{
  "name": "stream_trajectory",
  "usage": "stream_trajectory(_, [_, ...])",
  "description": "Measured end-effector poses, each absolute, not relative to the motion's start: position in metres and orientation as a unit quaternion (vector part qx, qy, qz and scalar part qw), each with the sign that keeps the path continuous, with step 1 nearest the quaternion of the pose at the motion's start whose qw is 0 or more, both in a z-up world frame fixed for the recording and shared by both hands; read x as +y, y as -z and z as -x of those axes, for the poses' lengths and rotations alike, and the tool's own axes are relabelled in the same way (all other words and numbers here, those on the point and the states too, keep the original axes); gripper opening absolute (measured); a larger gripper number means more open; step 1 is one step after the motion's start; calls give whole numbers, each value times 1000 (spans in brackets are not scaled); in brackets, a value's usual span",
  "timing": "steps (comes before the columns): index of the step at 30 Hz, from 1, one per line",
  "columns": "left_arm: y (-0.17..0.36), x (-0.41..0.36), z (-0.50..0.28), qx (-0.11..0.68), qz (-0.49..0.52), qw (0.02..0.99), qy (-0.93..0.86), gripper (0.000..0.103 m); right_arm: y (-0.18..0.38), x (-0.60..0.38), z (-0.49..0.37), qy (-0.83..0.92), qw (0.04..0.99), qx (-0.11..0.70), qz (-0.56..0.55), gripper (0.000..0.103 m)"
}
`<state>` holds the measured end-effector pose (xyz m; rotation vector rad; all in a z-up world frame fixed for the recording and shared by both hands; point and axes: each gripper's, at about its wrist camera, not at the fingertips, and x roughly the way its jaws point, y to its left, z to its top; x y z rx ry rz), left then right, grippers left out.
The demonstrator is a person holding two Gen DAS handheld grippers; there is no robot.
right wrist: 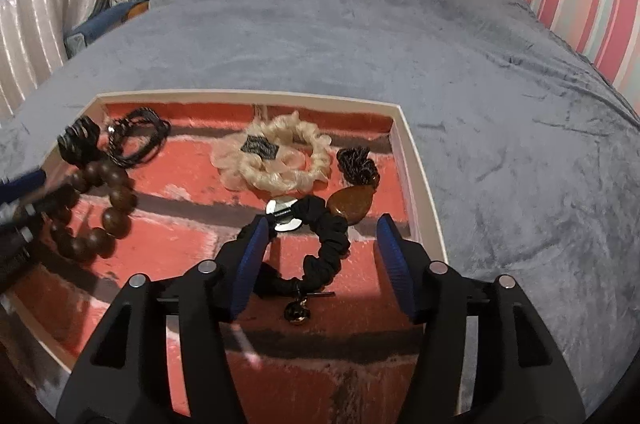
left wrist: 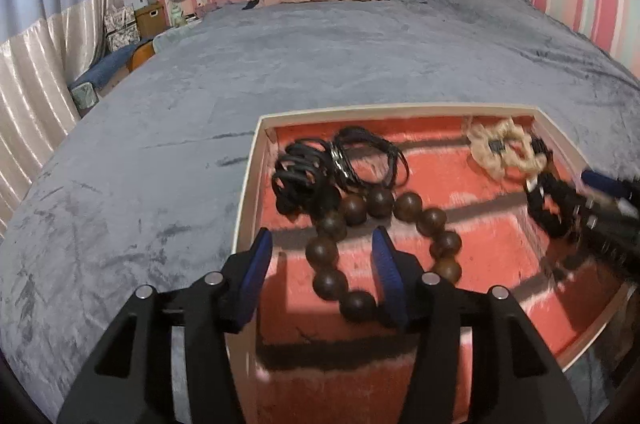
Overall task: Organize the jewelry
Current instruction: 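Carry the bead bracelet and black scrunchie into the tray and release both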
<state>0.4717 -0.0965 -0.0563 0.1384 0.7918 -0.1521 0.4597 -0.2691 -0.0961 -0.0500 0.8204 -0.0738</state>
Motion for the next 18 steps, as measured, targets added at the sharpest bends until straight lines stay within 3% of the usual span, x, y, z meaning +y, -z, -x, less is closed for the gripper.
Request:
stream_trajectory(13, [46,-74,-424,391,-58,915,79,52,58,-275,-411,37,927,374,21,57])
stream_trajectory(18, [13,-63,-398,360,-46,929,65,60,39,-269,-376,33,934,355,23,72])
